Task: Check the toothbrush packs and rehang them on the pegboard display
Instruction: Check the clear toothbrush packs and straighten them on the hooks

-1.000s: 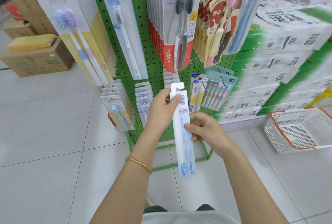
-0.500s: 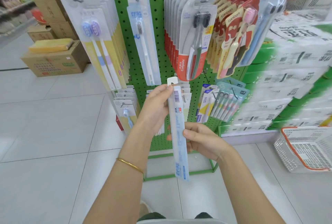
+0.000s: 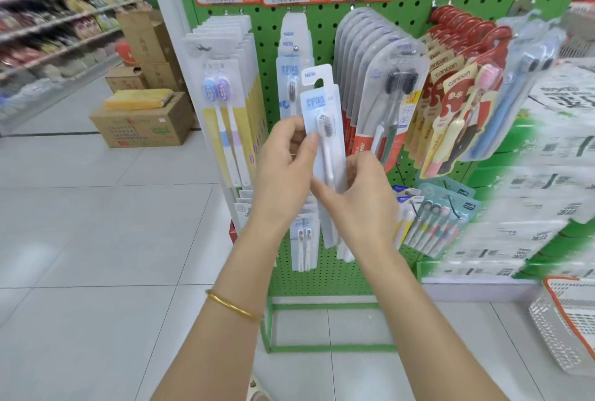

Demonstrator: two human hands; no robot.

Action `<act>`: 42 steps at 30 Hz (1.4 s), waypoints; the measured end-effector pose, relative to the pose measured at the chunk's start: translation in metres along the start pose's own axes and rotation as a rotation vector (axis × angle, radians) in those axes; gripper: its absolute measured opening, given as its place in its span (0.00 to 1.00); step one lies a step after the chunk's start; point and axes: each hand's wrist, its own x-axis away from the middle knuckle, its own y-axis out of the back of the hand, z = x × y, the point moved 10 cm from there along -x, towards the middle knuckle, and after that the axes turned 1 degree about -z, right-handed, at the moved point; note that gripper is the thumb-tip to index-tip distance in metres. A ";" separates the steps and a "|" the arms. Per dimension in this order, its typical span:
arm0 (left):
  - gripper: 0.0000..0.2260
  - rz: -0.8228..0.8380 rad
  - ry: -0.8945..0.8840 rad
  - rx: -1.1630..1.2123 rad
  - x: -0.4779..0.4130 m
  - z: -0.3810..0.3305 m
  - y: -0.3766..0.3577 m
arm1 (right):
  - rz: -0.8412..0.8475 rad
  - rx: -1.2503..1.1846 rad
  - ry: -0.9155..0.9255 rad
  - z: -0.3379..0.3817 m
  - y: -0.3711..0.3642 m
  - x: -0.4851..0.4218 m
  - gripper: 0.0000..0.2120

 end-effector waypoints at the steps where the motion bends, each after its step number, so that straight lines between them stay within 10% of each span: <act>1: 0.06 -0.022 -0.007 -0.008 -0.004 -0.003 0.004 | -0.016 0.037 0.022 0.009 0.001 -0.004 0.23; 42: 0.12 -0.163 -0.087 -0.521 -0.048 0.001 0.020 | -0.005 0.146 0.469 0.142 0.020 -0.141 0.15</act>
